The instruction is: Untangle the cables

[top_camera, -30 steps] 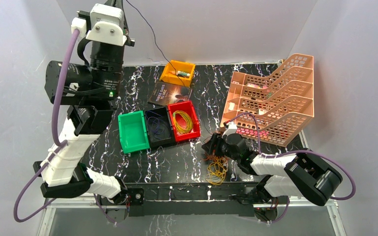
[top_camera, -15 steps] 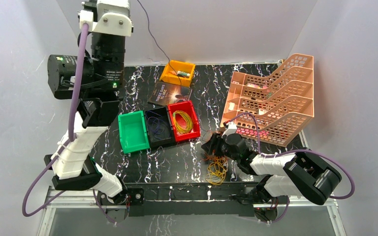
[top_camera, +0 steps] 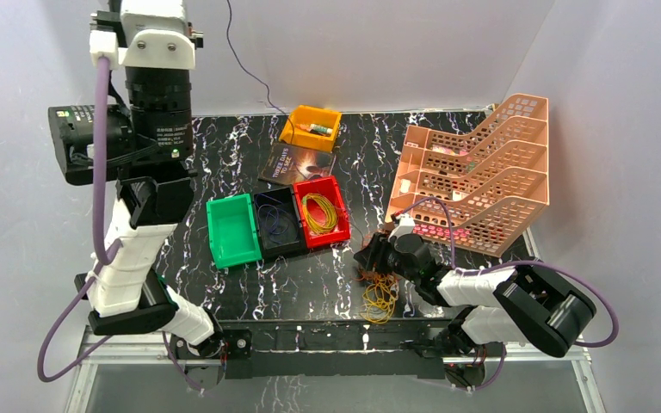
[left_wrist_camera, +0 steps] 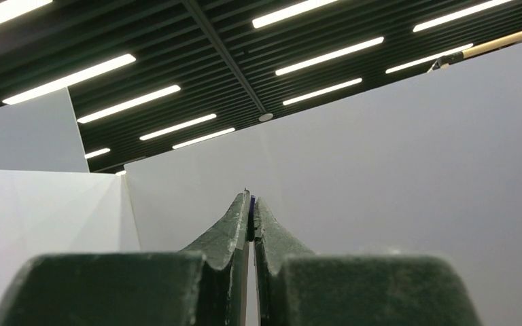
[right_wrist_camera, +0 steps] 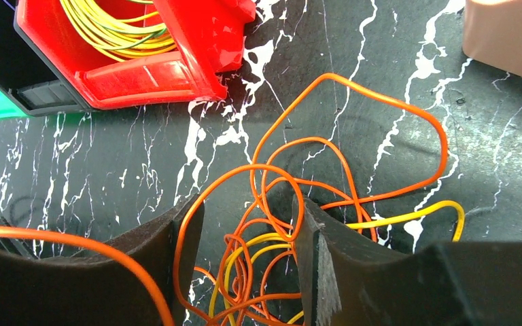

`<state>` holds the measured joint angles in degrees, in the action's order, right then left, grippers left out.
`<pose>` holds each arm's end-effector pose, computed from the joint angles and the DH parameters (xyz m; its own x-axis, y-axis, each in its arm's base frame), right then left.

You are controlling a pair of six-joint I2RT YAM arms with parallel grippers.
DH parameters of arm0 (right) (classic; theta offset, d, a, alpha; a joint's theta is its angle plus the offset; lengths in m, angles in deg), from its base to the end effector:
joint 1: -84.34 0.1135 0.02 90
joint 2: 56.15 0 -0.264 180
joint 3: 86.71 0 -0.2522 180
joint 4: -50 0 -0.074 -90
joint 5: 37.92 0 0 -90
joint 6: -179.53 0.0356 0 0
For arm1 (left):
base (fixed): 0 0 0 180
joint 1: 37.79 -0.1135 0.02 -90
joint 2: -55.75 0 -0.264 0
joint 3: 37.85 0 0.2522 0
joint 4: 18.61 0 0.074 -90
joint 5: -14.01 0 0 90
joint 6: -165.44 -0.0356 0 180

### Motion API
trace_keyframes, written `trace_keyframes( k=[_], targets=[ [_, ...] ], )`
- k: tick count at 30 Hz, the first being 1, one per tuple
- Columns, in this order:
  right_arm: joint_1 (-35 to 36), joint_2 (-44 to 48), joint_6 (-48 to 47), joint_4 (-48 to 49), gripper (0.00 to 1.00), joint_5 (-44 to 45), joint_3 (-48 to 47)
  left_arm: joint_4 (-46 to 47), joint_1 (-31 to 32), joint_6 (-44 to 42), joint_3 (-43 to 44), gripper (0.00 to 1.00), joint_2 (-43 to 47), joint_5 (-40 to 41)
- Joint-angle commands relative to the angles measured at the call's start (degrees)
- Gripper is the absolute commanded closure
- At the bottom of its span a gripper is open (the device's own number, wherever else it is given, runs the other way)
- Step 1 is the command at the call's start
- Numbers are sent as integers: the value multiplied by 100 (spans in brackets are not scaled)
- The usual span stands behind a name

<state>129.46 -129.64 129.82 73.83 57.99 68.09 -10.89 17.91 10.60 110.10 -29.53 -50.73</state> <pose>0.1525 0.1479 0.1330 -0.6359 0.2730 -0.7219 -0.2982 0.7758 0.5561 0.0969 -0.1151 0.7007 0.8289 0.2375 -0.5065 -0.1972 0.9713 0.1329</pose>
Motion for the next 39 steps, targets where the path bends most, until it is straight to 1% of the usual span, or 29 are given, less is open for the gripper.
trace_keyframes(
  k=[1, 4, 8, 12, 15, 16, 17, 22, 25, 27, 29, 32, 34, 36, 37, 38, 39],
  targets=[
    [23, -157, -51, -684, 39, -4, 204, 342, 20, -139, 193, 100, 90, -160],
    [23, -148, -48, -697, 36, 12, 191, 311, 21, -160, 159, 100, 89, -139],
    [23, -76, -60, -782, 35, 17, 170, 311, 20, -134, 57, 100, 131, -94],
    [22, 366, -309, -1056, 34, -45, -7, 361, 26, 111, -465, 100, 368, -48],
    [21, 795, -483, -1438, 34, -68, -181, 374, 22, 330, -800, 100, 520, 12],
    [23, 958, -533, -1597, 36, -28, -235, 373, 22, 388, -883, 100, 548, 34],
    [21, 1112, -581, -1749, 40, 19, -289, 333, 22, 454, -947, 100, 561, 45],
    [23, 1877, -692, -2388, 63, 505, -459, 401, 21, 620, -1342, 100, 647, 108],
    [23, 2330, -654, -2681, 81, 841, -490, 453, 21, 622, -1462, 100, 647, 166],
    [23, 2593, -608, -2829, 89, 1061, -493, 471, 24, 607, -1511, 100, 653, 212],
    [23, 2755, -530, -2984, 90, 1338, -491, 474, 23, 576, -1531, 100, 661, 240],
    [14, 2721, -332, -3286, 94, 1722, -532, 444, 26, 488, -1434, 100, 661, 313],
    [-10, 2530, -185, -3426, 96, 1810, -541, 413, 21, 420, -1308, 100, 664, 379],
    [-26, 2377, -111, -3434, 96, 1715, -541, 389, 20, 411, -1286, 100, 666, 384],
    [-22, 2329, -108, -3331, 96, 1633, -527, 354, 24, 438, -1295, 100, 668, 376],
    [-26, 2308, -131, -3217, 93, 1512, -507, 311, 20, 474, -1297, 100, 785, 382],
    [-22, 2311, -209, -3075, 87, 1348, -475, 268, 20, 522, -1311, 100, 848, 383]
  ],
)
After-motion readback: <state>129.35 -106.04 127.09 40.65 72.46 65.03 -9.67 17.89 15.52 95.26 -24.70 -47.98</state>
